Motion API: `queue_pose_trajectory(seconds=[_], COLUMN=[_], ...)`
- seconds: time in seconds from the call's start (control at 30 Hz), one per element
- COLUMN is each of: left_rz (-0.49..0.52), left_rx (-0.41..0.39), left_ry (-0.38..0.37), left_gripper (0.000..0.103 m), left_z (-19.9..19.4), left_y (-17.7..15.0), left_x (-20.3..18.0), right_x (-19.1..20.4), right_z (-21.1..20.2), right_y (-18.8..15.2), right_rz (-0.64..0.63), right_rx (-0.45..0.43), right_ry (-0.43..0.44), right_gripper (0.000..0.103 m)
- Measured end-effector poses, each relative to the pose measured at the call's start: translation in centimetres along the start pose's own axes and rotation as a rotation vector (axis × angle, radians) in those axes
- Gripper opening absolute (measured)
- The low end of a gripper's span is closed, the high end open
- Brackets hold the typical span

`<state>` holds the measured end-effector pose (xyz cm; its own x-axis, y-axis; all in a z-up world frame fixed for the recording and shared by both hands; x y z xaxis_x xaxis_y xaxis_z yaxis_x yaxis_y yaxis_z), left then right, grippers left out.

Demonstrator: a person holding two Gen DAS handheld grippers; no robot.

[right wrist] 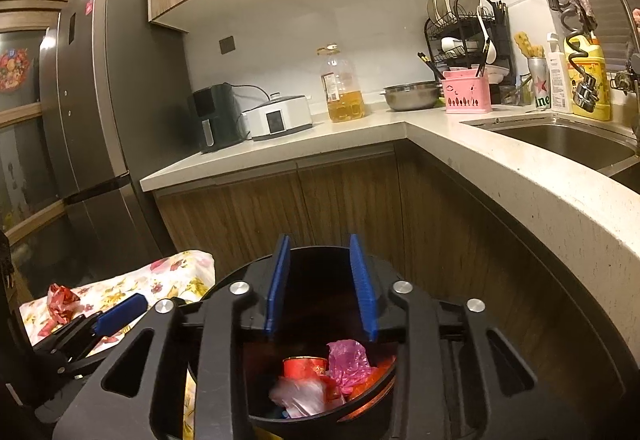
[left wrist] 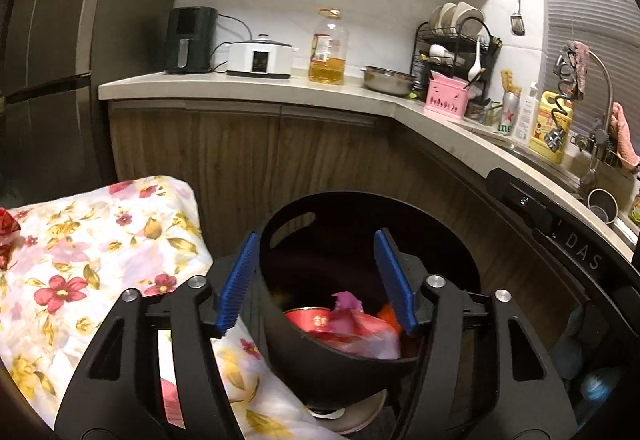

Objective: Collect trash
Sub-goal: 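Open both tools to drop the snack bag and orange bag into the bin, then move both open tools from the bin back over the table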

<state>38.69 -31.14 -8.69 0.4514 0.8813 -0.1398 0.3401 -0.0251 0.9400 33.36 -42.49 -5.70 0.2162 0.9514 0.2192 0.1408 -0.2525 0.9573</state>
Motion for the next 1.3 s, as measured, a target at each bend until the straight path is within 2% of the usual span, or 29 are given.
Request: queue_pose_trajectory(seconds=[0.07, 0.23, 0.43, 0.53, 0.73, 1.3], left_rz=[-0.007, -0.008, -0.005, -0.011, -0.032, -0.060], left_rx=[-0.007, -0.022, -0.043, -0.053, -0.059, -0.120], left_ry=[0.022, 0.079, 0.157, 0.199, 0.281, 0.428], left_gripper=[0.068, 0.079, 0.087, 0.091, 0.095, 0.097], left_z=[-0.6, -2.4, -5.7, -7.5, -10.8, -20.0], left_y=[-0.1, -0.1, -0.4, -0.6, -0.8, -0.8], left_x=[0.6, 1.8, 3.9, 5.1, 7.6, 12.5], right_x=[0.1, 0.8, 2.1, 3.0, 4.8, 10.6], right_z=[-0.3, -1.0, -2.2, -2.9, -4.3, -8.8], right_y=[0.0, -0.4, -1.1, -1.4, -2.3, -2.8], right_rz=[0.003, -0.001, -0.018, -0.025, -0.023, -0.046], right_rx=[-0.004, -0.001, 0.001, 0.002, 0.016, 0.001], right_ry=[0.002, 0.015, 0.026, 0.037, 0.066, 0.160], right_gripper=[0.053, 0.066, 0.083, 0.088, 0.095, 0.095])
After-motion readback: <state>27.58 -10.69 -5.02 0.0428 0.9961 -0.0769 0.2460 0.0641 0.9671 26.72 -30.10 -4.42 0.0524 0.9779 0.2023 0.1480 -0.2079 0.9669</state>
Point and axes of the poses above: each gripper's, at about its wrist camera, not at the fingertips, and z roughly the way its jaws point, x to its left, y to its top, the point moved 9 cm from there along z, roughly the way its jaws point, and after that the axes turned 7 degrees about -x, right-handed, at the moved point
